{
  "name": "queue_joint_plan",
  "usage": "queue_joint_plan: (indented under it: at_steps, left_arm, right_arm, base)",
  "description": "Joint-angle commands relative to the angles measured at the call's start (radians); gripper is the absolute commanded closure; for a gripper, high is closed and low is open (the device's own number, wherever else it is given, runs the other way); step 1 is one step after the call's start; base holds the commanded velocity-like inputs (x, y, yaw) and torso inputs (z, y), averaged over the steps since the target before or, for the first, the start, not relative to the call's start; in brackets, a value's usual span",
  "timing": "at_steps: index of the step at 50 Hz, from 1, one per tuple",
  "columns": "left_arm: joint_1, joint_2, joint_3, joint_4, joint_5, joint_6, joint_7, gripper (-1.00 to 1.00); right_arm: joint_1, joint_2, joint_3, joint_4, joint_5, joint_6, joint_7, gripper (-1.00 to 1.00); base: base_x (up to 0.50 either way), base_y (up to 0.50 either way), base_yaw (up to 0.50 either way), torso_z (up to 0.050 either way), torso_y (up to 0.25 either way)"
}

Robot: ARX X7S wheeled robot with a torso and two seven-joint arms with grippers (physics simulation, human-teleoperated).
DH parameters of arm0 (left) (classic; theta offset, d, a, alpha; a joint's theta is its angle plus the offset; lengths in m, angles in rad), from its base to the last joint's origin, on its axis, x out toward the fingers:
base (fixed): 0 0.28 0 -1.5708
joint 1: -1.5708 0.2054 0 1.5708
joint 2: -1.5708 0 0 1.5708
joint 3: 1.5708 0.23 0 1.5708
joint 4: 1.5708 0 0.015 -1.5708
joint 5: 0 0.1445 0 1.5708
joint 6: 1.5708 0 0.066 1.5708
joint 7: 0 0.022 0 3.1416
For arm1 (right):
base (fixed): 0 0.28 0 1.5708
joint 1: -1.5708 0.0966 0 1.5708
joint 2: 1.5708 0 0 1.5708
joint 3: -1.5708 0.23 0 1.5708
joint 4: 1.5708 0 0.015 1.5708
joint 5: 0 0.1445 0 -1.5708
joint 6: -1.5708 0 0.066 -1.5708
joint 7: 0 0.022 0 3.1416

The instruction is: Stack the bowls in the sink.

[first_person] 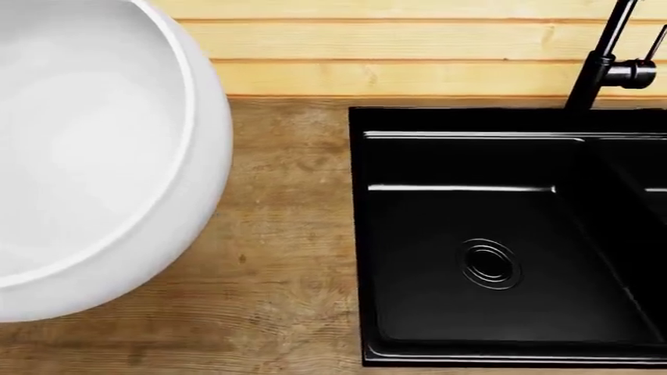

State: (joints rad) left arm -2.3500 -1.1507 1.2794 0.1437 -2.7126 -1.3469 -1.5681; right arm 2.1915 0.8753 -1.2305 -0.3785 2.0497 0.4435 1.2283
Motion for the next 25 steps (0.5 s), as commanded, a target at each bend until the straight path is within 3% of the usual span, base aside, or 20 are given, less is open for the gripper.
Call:
queue_joint_plan:
  at_steps: [1, 15, 25]
  left_arm:
    - [-0.006, 0.002, -0.001, -0.001, 0.0, 0.003, -0.003, 1.0]
    - [-0.006, 0.001, -0.003, -0.005, 0.002, 0.0, -0.003, 1.0]
    - [-0.006, 0.0, -0.004, -0.005, 0.001, -0.001, -0.003, 1.0]
  right_arm:
    - [-0.006, 0.005, 0.024, -0.002, -0.011, -0.003, -0.005, 1.0]
    - [0.003, -0.006, 0.024, -0.003, -0.016, 0.04, -0.017, 1.0]
    - [0.01, -0.01, 0.027, 0.002, -0.021, 0.062, -0.012, 1.0]
  base:
    - [0.16, -0.5, 0.0, 0.0, 0.0]
    - [0.16, -0.49, 0.0, 0.0, 0.0]
    - [0.02, 0.0, 0.0, 0.0, 0.001]
